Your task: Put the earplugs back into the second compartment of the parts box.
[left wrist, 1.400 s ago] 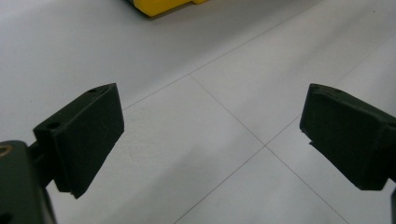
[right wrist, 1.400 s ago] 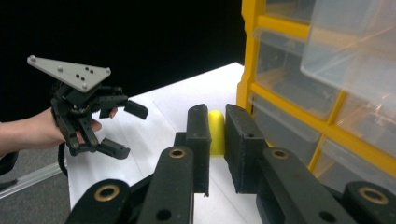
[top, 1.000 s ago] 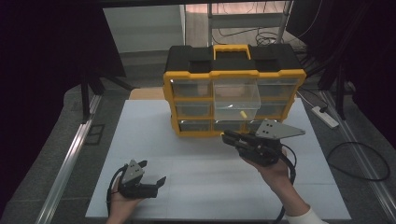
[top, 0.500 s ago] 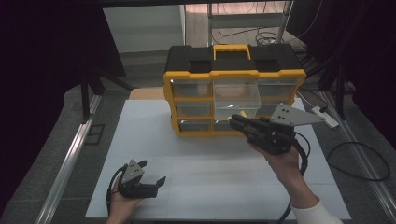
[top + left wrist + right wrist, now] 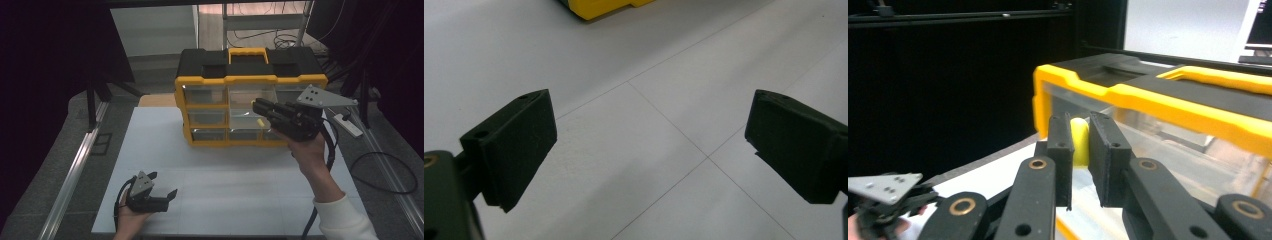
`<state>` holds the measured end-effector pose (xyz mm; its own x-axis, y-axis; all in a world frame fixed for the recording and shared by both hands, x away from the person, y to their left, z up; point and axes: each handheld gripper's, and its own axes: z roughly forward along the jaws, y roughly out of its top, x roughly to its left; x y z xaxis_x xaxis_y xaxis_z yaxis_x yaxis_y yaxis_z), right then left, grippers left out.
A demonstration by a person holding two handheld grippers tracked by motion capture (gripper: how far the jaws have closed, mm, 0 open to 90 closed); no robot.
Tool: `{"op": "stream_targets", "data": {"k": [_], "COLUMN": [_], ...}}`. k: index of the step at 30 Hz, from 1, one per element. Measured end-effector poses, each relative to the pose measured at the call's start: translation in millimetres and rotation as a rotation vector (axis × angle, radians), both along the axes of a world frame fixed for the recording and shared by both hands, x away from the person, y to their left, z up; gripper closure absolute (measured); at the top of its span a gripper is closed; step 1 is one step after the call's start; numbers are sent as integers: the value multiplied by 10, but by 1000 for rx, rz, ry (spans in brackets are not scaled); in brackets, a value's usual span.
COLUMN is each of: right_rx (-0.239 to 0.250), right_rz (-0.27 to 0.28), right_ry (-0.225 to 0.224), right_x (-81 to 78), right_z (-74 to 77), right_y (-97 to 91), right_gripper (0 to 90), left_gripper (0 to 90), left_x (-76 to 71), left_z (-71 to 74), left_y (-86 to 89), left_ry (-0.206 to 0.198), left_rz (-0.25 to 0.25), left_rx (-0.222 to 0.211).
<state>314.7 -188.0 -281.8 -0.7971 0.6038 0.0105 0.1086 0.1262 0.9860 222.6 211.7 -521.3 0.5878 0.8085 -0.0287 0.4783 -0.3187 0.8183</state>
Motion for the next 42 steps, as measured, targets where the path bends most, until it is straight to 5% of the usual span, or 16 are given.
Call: {"op": "stream_targets", "data": {"k": [5,13,16,18,19,24,30,42], "right_rx": [8,-68,-76,-73,-72,-76,-80,-73], "right_rz": [-43,-107,-117,-120,-127,-131,-106,-104], "right_ry": [21,29,31,27,5,-31,-62,-96], "right_x": [149,330,352,343,303,191,32,-569], "right_z": [50,20,3,-2,-3,-14,-28,-197], "right_y": [-34,18,29,30,28,22,-51,-384], "right_gripper": [800,787,725,607,516,384,330,300], "left_gripper": [66,67,67,67,67,67,67,66], "left_x": [0,0,-2,-5,-3,0,-38,-35], "left_z": [-1,0,1,2,2,6,8,37], "left_y": [-1,0,1,4,7,-2,6,3], "left_ry": [0,-4,-5,-6,-5,-3,-4,-12], "left_rz": [0,0,1,3,3,0,-1,-5], "left_rx": [1,-1,-2,-4,-3,-3,-5,-21]}}
